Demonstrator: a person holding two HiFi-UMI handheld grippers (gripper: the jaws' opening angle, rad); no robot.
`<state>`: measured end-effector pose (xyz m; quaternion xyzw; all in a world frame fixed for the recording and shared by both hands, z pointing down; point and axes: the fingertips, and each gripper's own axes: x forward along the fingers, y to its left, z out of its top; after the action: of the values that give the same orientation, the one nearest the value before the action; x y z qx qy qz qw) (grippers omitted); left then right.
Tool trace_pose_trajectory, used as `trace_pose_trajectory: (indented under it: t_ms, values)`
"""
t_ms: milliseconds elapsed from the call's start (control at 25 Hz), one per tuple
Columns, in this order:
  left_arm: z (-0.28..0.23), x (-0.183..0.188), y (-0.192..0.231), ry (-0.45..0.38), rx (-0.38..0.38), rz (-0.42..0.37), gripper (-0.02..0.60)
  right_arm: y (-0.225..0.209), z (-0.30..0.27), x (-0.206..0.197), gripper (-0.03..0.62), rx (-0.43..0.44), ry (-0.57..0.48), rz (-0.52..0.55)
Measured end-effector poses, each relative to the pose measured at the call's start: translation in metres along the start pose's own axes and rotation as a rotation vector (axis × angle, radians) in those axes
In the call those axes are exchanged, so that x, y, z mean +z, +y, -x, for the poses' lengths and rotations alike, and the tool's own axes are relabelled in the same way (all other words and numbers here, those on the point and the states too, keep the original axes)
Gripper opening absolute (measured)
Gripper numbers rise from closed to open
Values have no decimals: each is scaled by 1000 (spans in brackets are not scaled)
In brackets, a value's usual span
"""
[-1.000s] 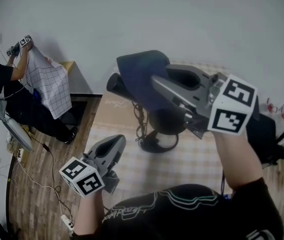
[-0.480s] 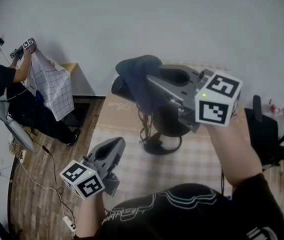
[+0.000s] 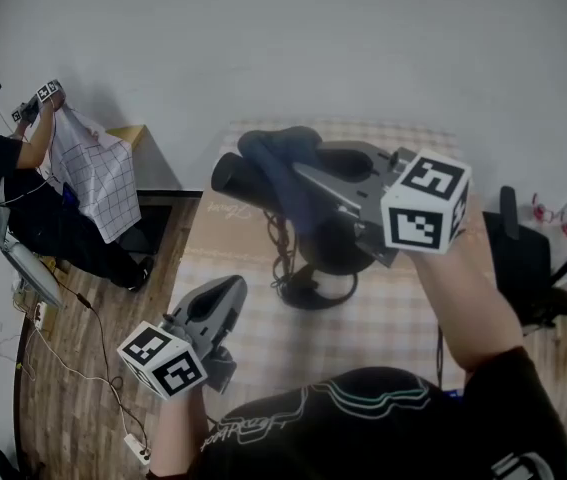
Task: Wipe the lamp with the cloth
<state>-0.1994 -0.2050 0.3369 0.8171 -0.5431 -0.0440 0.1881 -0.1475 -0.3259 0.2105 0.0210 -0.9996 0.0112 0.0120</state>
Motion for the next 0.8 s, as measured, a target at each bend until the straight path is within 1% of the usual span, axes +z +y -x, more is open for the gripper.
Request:
trace_pose_trajectory:
  t_ms: [280,520,800]
  values:
    - [-11,-8,-1,21,-15,6,0,-16,22,-37,57,-17,68,-33]
    - [-23,-15,-10,44,-39,5,0,-27,45,-75,57,-55,132,-65]
    - [-33,-22,-16,70,-57,9,0,-44,73,-113,57,-111,148,-164]
